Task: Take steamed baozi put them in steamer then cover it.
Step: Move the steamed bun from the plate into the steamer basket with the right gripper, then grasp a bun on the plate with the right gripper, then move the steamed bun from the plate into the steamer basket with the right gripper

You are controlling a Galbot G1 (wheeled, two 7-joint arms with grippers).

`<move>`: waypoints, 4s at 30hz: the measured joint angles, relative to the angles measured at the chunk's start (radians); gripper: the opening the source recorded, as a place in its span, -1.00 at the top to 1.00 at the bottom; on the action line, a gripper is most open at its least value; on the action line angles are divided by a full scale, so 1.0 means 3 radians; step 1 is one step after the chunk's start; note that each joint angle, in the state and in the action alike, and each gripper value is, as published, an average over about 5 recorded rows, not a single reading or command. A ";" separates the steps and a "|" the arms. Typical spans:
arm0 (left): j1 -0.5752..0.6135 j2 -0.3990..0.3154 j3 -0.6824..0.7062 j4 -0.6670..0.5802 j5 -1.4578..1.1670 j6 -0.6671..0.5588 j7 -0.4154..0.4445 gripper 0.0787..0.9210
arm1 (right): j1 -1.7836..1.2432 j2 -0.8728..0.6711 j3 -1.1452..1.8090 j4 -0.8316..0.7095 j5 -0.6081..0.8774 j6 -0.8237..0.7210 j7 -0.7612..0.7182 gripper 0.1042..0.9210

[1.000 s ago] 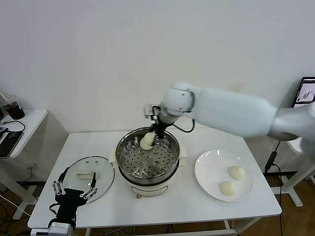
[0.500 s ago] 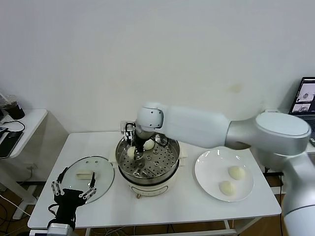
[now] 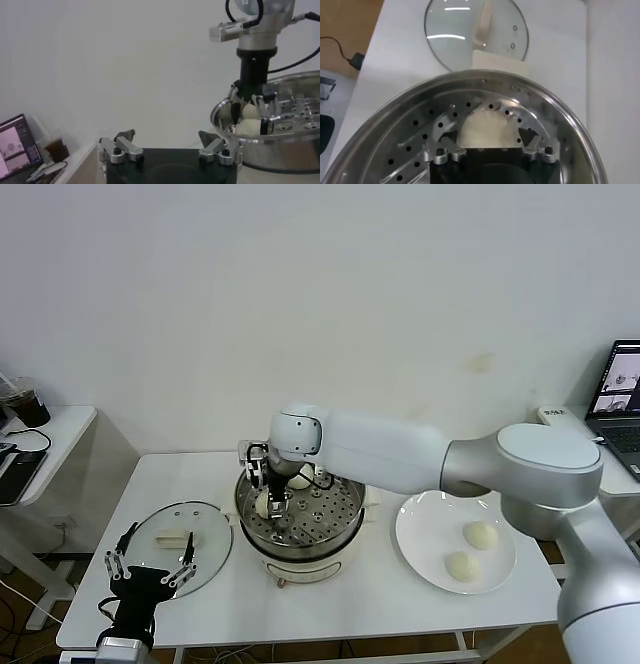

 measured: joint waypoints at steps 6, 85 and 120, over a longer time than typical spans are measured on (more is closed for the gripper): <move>-0.0008 0.0012 0.0013 -0.0015 0.0000 0.0003 0.0000 -0.77 | 0.0306 -0.0247 -0.0063 0.0167 0.0060 0.0163 -0.0221 -0.76; 0.0066 -0.0048 0.0120 0.0060 0.0164 0.0003 0.0001 -0.77 | -0.1843 -0.2897 0.1319 0.0965 -0.1941 0.0996 -0.0750 -0.26; 0.0068 -0.0047 0.0103 0.0022 0.0155 -0.0026 -0.0008 -0.77 | 0.0259 -0.2474 0.0551 0.1054 -0.1047 0.0950 -0.1063 -0.26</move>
